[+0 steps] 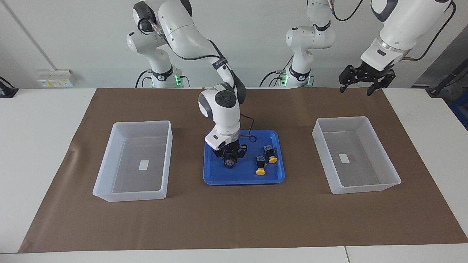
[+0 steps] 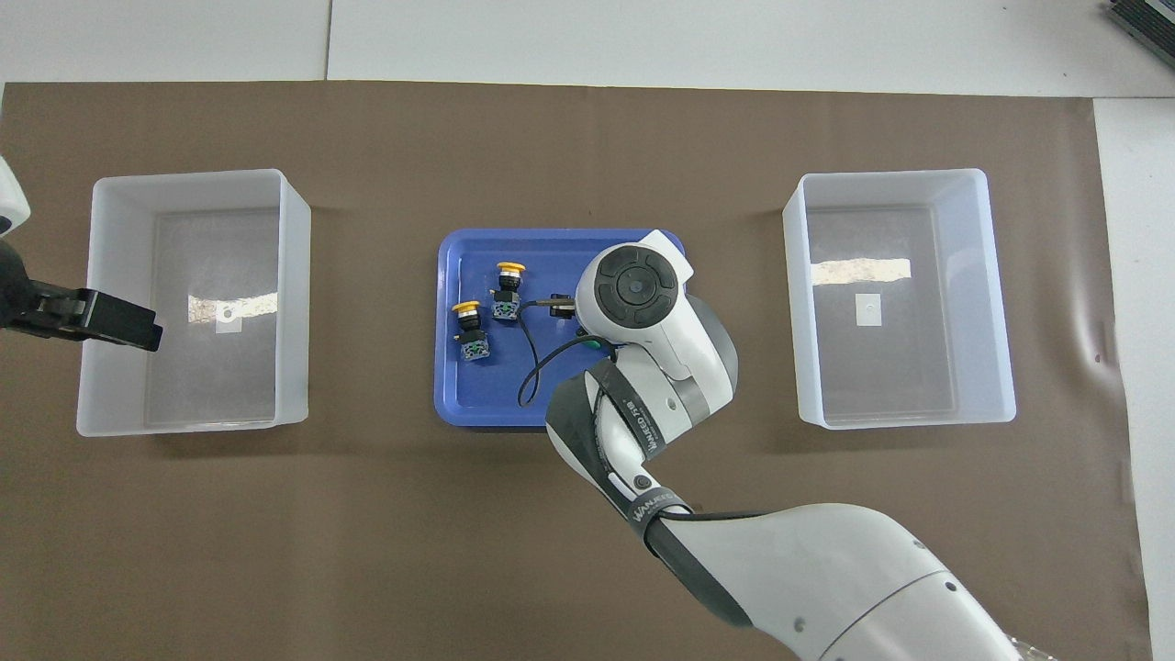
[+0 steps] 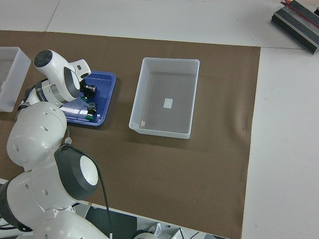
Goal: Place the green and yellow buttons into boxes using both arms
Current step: 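Reach the right gripper into the blue tray and grasp a green button, then carry the green button into the nearby clear box and open the right gripper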
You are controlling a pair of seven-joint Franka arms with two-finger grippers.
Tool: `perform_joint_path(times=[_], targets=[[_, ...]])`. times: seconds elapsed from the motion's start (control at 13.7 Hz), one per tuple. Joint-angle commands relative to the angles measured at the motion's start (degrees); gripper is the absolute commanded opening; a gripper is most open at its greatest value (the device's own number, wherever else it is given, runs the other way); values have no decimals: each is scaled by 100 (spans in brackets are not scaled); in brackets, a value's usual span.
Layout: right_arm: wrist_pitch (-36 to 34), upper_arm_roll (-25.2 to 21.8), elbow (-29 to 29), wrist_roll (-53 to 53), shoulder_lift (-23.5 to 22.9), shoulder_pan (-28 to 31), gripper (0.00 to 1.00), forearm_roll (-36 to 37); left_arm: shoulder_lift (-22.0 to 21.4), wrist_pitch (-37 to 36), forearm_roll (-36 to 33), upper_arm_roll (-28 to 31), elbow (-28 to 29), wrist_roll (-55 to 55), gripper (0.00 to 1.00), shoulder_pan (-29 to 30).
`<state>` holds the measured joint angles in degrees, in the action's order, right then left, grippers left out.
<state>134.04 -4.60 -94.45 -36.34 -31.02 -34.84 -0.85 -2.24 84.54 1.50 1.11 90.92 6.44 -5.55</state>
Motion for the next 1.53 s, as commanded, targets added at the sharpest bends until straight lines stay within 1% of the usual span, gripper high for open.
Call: perform_joint_path(times=[0.0, 0.15, 0.29, 0.51, 0.66, 0.73, 0.88, 0.95, 1.09, 1.24, 1.31, 1.46], targets=[[-386, 38, -12, 145, 674, 328, 0, -64, -101, -43, -88, -14, 84, 6, 100, 19], [-702, 12, -13, 223, 1149, 660, 0, -56, -101, -43, -88, -14, 84, 6, 100, 19], [-1054, 12, -13, 862, 1457, 1143, 0, -56, -101, -51, -88, -14, 84, 6, 100, 19], [-1371, 21, -83, 1794, 1739, 1847, 0, -64, -101, -51, -88, -14, 84, 6, 100, 19], [-1363, 21, -179, 2269, 1766, 2208, 0, -64, -101, -51, -88, -14, 84, 6, 100, 19], [-1320, 21, -327, 2663, 1801, 2453, 0, -64, -92, -51, -88, -14, 84, 6, 100, 19], [-1118, 21, -705, 3402, 1828, 2867, 0, -64, -92, -51, -88, -14, 84, 6, 100, 19], [-804, 21, -968, 3562, 1810, 2956, 0, -64, -92, -51, -88, -14, 84, 6, 100, 19], [-179, 21, -1408, 3695, 1732, 3070, 0, -64, -101, -112, -88, -23, 84, 32, 100, 19], [217, 21, -1734, 3704, 1644, 3088, 0, -64, -110, -183, -97, -75, 75, 138, 100, -138], [428, 21, -1918, 3748, 1635, 3114, 0, -64, -136, -70, -97, -93, 171, 147, 100, -305], [657, 21, -2174, 4028, 1635, 3281, 0, -64, -154, 595, -97, -120, 303, 33, 100, -463]])
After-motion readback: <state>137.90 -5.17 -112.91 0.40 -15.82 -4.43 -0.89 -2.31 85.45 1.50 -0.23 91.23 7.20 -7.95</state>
